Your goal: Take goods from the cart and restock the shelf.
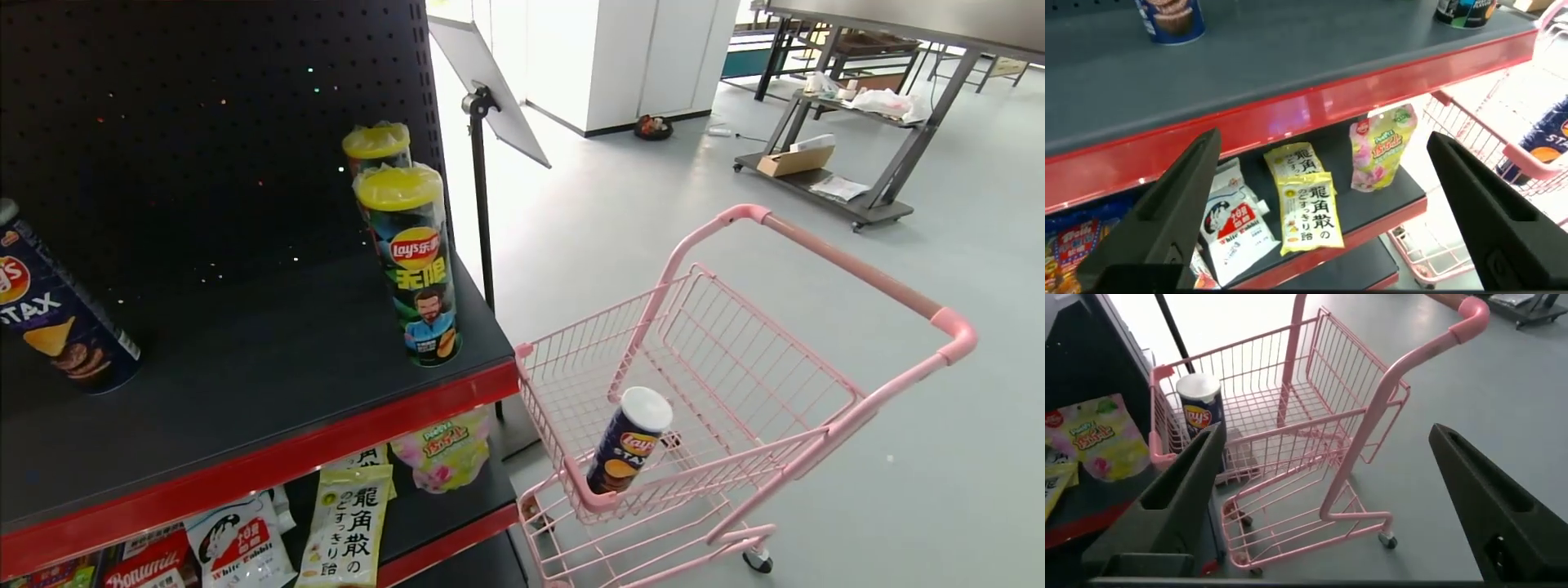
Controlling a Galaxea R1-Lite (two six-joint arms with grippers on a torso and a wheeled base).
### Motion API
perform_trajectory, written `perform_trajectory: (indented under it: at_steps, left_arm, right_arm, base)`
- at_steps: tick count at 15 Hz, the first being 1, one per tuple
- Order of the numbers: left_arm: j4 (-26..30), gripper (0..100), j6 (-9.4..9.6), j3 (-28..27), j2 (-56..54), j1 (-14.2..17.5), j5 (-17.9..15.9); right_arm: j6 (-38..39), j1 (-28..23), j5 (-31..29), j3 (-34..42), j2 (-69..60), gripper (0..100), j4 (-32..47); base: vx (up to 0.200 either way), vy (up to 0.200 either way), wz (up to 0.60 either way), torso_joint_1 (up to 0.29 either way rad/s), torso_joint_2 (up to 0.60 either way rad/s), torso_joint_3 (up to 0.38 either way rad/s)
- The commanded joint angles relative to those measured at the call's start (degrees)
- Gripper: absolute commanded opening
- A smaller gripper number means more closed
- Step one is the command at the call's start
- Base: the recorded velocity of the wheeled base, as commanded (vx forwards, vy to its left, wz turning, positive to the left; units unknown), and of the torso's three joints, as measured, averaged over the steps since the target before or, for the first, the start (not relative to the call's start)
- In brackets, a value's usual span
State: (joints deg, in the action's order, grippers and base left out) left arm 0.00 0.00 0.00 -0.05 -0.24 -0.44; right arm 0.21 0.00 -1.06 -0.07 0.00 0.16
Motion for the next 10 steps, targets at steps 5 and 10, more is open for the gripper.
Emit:
perform_trajectory:
  at_steps: [5, 10]
  left_arm:
    - [0.0, 100, 0.0, 0.0, 0.05, -0.02, 0.0]
    - [0.0, 100, 0.0, 0.0, 0.05, -0.02, 0.0]
  right_arm:
    - [0.06, 0.0, 0.01, -0.01, 0.0, 100, 0.02]
    - [0.06, 0.0, 0.01, -0.01, 0.0, 100, 0.02]
  base:
    - [0.0, 0.0, 0.0, -0.141, 0.37, 0.222]
    - [0.0, 0.0, 0.0, -0.156, 0.42, 0.263]
